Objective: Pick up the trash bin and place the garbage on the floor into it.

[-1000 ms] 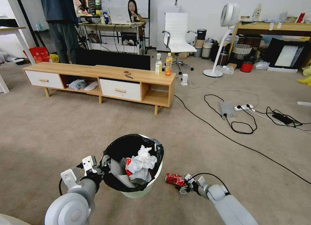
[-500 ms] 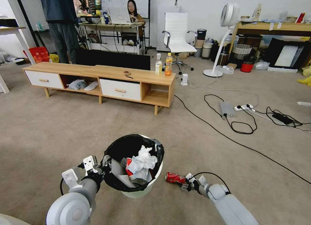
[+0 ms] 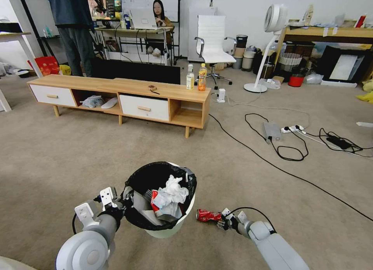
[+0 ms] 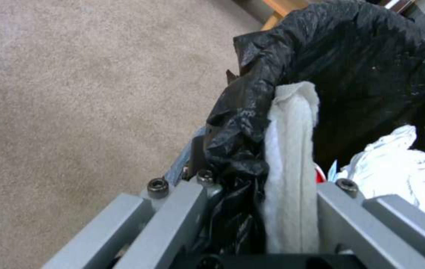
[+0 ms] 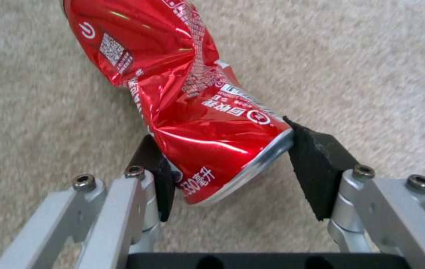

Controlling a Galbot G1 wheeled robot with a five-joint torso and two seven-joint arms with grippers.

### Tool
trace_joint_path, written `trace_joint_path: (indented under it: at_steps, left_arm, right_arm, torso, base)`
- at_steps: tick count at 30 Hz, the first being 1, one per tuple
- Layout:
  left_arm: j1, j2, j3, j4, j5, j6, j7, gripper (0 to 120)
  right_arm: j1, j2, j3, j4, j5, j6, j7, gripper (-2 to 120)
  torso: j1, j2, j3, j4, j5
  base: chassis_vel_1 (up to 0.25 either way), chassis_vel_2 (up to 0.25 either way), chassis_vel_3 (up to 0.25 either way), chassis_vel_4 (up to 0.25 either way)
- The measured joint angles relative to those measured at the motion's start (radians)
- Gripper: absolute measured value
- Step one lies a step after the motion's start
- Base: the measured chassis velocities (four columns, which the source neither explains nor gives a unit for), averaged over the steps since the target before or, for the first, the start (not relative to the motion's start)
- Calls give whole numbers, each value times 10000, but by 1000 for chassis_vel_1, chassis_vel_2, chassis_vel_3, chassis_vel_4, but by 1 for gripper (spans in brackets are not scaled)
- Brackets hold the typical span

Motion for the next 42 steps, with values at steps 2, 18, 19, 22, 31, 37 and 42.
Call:
trace_joint_path:
  at_steps: [2,18,19,22,31,37,42]
  left_arm:
    - [-18,4,0,17,4,0,2,7]
    - [-218,26,-5,20,-76,0,-43,7]
    - [-229,91,-37,-76,-156,10,-79,7]
    - [-221,158,-82,-153,-210,22,-117,7]
    - [-252,280,-94,-263,-317,64,-201,7]
    - [-367,307,-70,-231,-360,86,-225,7]
    - [-454,348,-59,-176,-389,105,-241,7]
  right_arm:
    - [-53,-69,46,273,151,47,1,48]
    - [-1431,-1618,1165,4208,1604,-1153,2256,42]
    - [-1868,-1970,1898,5135,1948,-1737,2887,42]
    - [-2220,-2174,2631,6060,2083,-1800,3092,42]
    - [-2319,-2270,3832,7908,2168,-649,2746,42]
    - [-2155,-2285,3807,8964,2647,-117,2366,42]
    - [-1855,-2461,3233,10695,3698,128,2059,42]
  torso:
    - [0,1,0,1,0]
    - [0,0,0,0,1]
    - [0,0,0,-5,2]
    - [0,1,-1,-2,0]
    - [0,0,0,0,-1]
    - [0,0,0,-1,-1]
    - [0,1,-1,4,-2]
  base:
    - [0,0,0,0]
    - [0,0,0,0]
    - [0,0,0,0]
    - [0,0,0,0]
    - [0,0,0,0]
    - [0,0,0,0]
    - [0,0,0,0]
